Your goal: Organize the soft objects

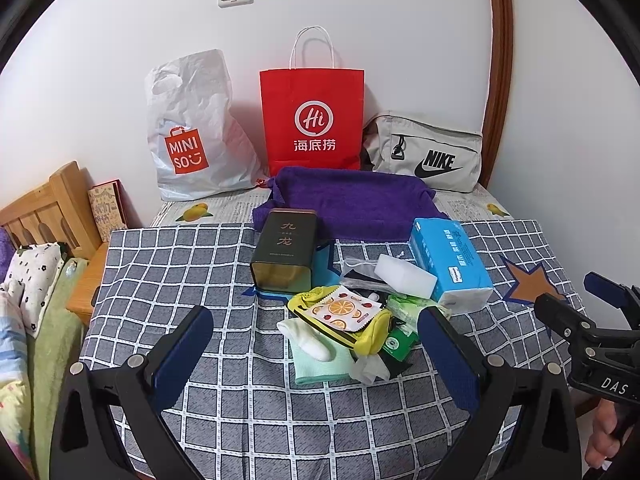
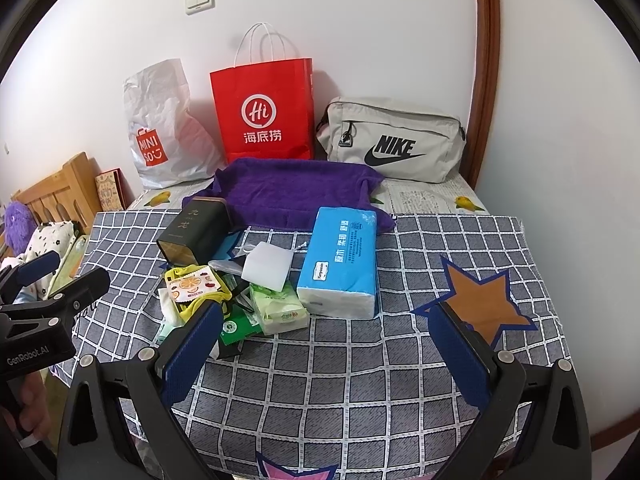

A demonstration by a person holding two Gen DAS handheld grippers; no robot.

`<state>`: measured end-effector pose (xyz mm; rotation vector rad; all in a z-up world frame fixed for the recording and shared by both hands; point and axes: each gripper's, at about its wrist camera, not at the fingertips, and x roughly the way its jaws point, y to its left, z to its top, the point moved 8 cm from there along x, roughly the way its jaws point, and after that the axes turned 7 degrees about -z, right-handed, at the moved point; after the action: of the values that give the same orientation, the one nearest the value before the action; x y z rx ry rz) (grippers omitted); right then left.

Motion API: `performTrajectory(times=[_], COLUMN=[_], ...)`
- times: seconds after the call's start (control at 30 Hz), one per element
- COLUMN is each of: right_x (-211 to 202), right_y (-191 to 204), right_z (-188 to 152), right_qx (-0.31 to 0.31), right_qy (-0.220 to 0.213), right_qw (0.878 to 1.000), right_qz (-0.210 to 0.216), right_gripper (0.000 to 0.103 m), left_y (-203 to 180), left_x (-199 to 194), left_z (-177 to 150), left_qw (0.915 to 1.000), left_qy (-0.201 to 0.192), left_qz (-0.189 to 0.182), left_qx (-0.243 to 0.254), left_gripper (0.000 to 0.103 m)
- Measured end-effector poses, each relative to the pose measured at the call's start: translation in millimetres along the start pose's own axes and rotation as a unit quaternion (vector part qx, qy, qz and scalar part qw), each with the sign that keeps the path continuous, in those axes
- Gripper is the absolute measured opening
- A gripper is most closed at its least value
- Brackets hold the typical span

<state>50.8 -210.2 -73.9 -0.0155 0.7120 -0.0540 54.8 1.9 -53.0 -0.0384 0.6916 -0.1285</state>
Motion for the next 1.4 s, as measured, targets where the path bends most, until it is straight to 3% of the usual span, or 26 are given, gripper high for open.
performTrajectory(times=[0.63, 1.07, 1.4], right_x=[-1.3, 25.5, 63.1], right_y=[-0.2, 1.3, 2.5], right_z=[1.9, -8.6, -23.5], right_qx=[0.0, 0.002, -0.003], right_qy=[-0.001, 0.02, 0.054], right_qw=[1.0, 1.0, 0.998], right_qz=[0.001, 0.013, 0.009], right_gripper=[0.102, 0.101, 0.101], left_y=[1.2, 31.4, 17.2], left_x=[3.1, 49.9, 87.1], left_z=[1.0, -30.0, -31.0], left_qw=[0.9999, 0.9982, 0.9964], left_qy=[0.001, 0.058, 0.076], left_qz=[0.005, -0.001, -0.038], left_qx=[0.01, -0.013, -0.007], left_gripper=[0.103, 0.102, 0.102])
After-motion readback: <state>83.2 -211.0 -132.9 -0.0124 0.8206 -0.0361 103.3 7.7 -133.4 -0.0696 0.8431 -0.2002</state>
